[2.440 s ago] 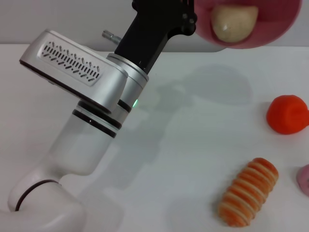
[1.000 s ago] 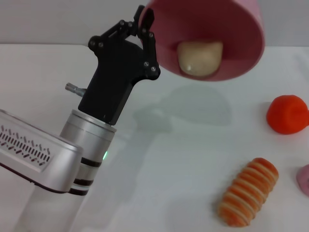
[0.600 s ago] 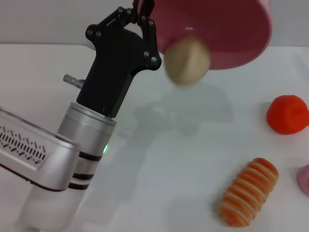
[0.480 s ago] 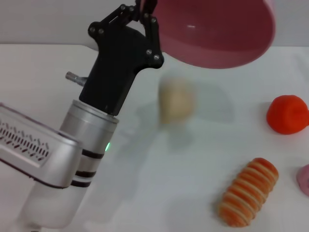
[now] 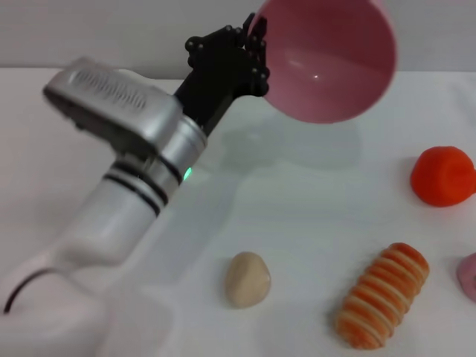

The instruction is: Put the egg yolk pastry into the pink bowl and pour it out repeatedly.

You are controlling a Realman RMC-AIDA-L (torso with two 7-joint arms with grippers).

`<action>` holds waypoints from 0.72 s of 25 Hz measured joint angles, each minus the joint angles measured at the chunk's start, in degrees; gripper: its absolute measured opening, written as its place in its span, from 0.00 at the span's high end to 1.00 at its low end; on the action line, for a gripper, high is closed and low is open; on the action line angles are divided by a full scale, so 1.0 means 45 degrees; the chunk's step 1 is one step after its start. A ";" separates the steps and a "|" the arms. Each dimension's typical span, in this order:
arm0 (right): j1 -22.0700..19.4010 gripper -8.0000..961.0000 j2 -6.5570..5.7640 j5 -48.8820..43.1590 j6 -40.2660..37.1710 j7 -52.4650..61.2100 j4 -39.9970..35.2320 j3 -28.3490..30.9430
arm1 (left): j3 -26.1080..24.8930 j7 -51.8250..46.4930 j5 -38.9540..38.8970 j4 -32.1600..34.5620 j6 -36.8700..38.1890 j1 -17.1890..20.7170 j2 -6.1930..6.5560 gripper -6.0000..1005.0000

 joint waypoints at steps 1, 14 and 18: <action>-0.0025 0.59 -0.0012 -0.0012 -0.0002 0.0043 -0.0047 -0.0118 | -0.0359 0.0000 -0.0001 0.0056 0.0775 -0.0100 0.0012 0.95; 0.0620 0.59 -0.0352 -0.6648 -0.2433 0.6485 -0.5806 -0.1816 | -0.6053 0.0099 0.0007 0.0381 1.1402 -0.2392 0.0033 0.95; 0.1958 0.59 -0.0703 -0.9552 -0.4846 0.8866 -0.7377 -0.2687 | -0.7947 0.0811 0.0014 0.0325 1.3715 -0.2933 0.0038 0.95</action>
